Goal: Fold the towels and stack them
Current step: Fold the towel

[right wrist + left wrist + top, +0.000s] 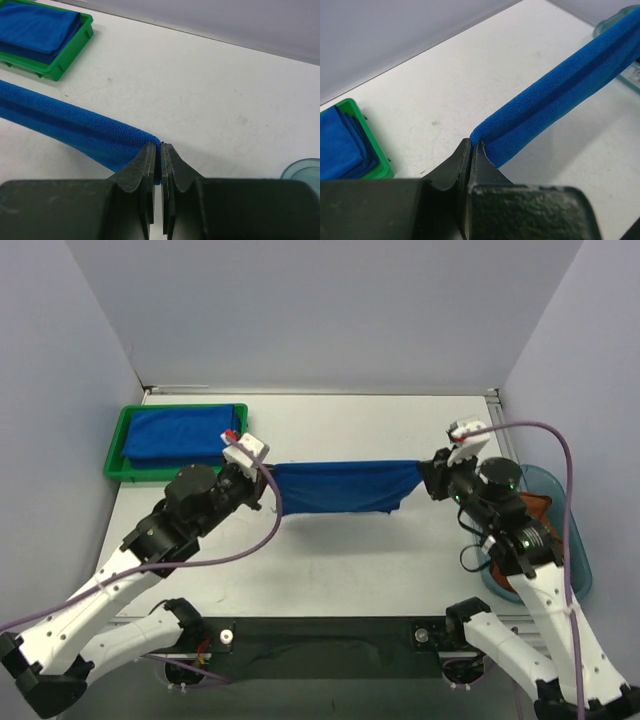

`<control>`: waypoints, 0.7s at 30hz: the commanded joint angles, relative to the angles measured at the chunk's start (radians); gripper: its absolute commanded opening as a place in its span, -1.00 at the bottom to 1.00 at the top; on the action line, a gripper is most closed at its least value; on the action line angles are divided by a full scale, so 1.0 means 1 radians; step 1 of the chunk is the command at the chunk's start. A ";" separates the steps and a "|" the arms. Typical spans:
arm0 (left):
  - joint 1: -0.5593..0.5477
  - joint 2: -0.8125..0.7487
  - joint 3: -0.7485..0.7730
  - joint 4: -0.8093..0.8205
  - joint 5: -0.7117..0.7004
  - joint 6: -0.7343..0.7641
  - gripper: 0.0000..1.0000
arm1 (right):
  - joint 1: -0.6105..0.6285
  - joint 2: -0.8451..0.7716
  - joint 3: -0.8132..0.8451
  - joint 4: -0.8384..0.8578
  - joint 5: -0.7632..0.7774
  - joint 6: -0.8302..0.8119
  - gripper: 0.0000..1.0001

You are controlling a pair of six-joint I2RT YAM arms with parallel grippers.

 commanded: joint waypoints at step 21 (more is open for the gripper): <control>0.272 0.488 -0.077 0.229 0.175 -0.274 -1.00 | -0.055 0.468 -0.013 0.076 0.031 0.033 -1.00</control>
